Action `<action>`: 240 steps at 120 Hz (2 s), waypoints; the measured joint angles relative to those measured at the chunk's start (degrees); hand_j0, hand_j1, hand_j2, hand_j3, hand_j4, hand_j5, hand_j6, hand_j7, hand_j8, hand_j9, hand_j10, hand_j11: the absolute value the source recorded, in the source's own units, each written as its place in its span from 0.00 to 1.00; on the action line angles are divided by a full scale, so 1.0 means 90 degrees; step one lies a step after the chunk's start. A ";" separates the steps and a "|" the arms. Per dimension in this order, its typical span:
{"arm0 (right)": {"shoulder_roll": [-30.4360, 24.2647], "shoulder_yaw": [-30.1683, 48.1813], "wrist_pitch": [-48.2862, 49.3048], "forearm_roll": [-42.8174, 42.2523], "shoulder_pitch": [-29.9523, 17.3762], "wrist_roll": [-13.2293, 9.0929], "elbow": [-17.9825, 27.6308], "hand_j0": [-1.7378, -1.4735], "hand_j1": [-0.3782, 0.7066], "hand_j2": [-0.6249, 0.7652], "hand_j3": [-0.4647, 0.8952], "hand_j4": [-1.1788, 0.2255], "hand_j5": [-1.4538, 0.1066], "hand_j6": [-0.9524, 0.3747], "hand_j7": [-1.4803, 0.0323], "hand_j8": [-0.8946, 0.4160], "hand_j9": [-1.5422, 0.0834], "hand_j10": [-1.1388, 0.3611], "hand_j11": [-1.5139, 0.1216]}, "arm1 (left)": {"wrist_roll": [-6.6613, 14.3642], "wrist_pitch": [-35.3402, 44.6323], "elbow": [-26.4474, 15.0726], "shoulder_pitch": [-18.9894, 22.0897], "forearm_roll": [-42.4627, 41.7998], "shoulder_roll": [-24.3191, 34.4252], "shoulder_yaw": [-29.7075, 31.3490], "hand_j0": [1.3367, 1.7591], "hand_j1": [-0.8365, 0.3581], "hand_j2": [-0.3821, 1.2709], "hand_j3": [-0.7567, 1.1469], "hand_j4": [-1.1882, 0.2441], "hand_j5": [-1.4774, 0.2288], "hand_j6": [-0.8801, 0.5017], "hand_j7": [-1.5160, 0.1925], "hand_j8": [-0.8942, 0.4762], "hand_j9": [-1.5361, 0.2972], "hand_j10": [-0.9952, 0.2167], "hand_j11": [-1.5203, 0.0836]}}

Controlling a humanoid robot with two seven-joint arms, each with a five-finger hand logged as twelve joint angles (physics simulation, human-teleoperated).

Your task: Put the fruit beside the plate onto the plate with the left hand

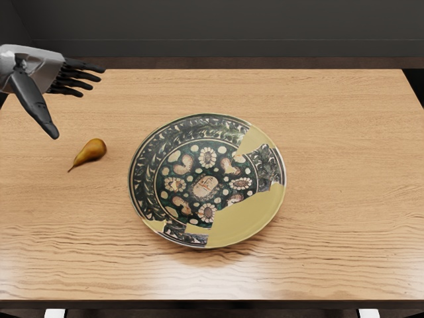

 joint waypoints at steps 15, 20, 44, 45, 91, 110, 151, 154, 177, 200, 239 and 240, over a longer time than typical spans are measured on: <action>0.0000 -0.0003 -0.0003 0.0001 0.0003 -0.0005 -0.0012 0.30 0.04 0.45 0.34 0.83 0.92 0.71 0.97 0.67 0.94 0.75 0.92 | 0.0000 0.0000 0.0002 0.0005 0.0002 0.0000 0.0001 0.76 0.99 0.23 0.40 0.83 0.86 0.63 0.88 0.65 0.84 0.82 0.94; 0.0000 -0.0005 -0.0005 0.0005 -0.0001 -0.0006 -0.0022 0.30 0.04 0.45 0.34 0.83 0.92 0.71 0.97 0.67 0.94 0.75 0.92 | 0.0002 0.0000 0.0001 0.0005 0.0001 0.0000 -0.0002 0.76 0.99 0.23 0.40 0.83 0.86 0.63 0.88 0.65 0.84 0.82 0.94; 0.0000 -0.0003 -0.0008 0.0010 -0.0010 -0.0007 -0.0042 0.30 0.04 0.45 0.34 0.83 0.92 0.71 0.97 0.67 0.94 0.75 0.92 | 0.0042 0.0000 0.0002 0.0044 0.0003 -0.0051 -0.0007 0.76 0.99 0.23 0.40 0.83 0.86 0.63 0.88 0.65 0.84 0.82 0.94; 0.0000 -0.0003 -0.0008 0.0011 -0.0010 -0.0007 -0.0043 0.30 0.04 0.45 0.34 0.83 0.92 0.71 0.97 0.67 0.94 0.75 0.92 | 0.0047 0.0000 0.0002 0.0044 0.0003 -0.0063 -0.0007 0.76 0.99 0.23 0.40 0.83 0.86 0.63 0.88 0.65 0.84 0.82 0.94; 0.0000 -0.0002 -0.0009 0.0012 -0.0012 -0.0007 -0.0046 0.30 0.04 0.45 0.34 0.83 0.92 0.71 0.97 0.67 0.94 0.75 0.92 | 0.0108 0.0135 0.0293 -0.1335 -0.1006 -0.3131 0.2358 0.76 0.99 0.23 0.40 0.83 0.86 0.63 0.88 0.65 0.84 0.82 0.95; 0.0000 -0.0002 -0.0009 0.0012 -0.0012 -0.0007 -0.0046 0.30 0.04 0.45 0.34 0.83 0.92 0.71 0.97 0.67 0.94 0.75 0.92 | 0.0146 0.2334 0.0229 -0.1335 -0.2413 -0.3945 0.3628 0.76 0.99 0.23 0.40 0.83 0.86 0.63 0.88 0.65 0.84 0.82 0.95; 0.0000 -0.0003 -0.0009 0.0011 -0.0012 -0.0007 -0.0046 0.30 0.04 0.45 0.34 0.83 0.92 0.71 0.97 0.67 0.94 0.75 0.92 | 0.0145 0.4903 0.0087 -0.0585 -0.2449 -0.4767 0.3911 0.76 0.99 0.23 0.40 0.83 0.86 0.63 0.88 0.65 0.84 0.82 0.94; 0.0000 -0.0003 -0.0009 0.0012 -0.0012 -0.0007 -0.0046 0.30 0.04 0.45 0.34 0.83 0.92 0.71 0.97 0.67 0.94 0.75 0.92 | 0.0146 0.4939 0.0086 -0.0539 -0.2365 -0.4791 0.3908 0.76 0.99 0.23 0.40 0.83 0.86 0.63 0.88 0.65 0.84 0.82 0.94; 0.0000 -0.0004 -0.0009 0.0011 -0.0012 -0.0007 -0.0046 0.30 0.04 0.45 0.34 0.83 0.92 0.71 0.97 0.67 0.94 0.75 0.92 | 0.0154 0.5055 0.0073 -0.0266 -0.1946 -0.4990 0.3906 0.76 0.99 0.23 0.40 0.83 0.86 0.63 0.88 0.65 0.83 0.82 0.94; 0.0000 -0.0002 -0.0009 0.0011 -0.0012 -0.0007 -0.0046 0.30 0.04 0.45 0.34 0.83 0.92 0.71 0.97 0.67 0.94 0.75 0.92 | 0.0140 0.5258 0.0128 0.0215 -0.1895 -0.5035 0.3859 0.76 0.99 0.23 0.40 0.82 0.86 0.63 0.88 0.65 0.83 0.82 0.94; 0.0000 -0.0002 -0.0009 0.0011 -0.0012 -0.0007 -0.0046 0.30 0.04 0.45 0.34 0.83 0.92 0.71 0.97 0.67 0.94 0.75 0.92 | 0.0134 0.6244 0.0178 0.0574 -0.2065 -0.5059 0.3708 0.76 0.88 0.25 0.40 0.75 0.78 0.55 0.80 0.57 0.75 0.72 0.85; 0.0000 -0.0002 -0.0009 0.0011 -0.0012 -0.0007 -0.0046 0.30 0.04 0.45 0.34 0.83 0.92 0.71 0.97 0.67 0.94 0.75 0.92 | 0.0134 0.6248 0.0178 0.0577 -0.2075 -0.5059 0.3707 0.76 0.87 0.25 0.40 0.75 0.77 0.55 0.80 0.56 0.75 0.72 0.85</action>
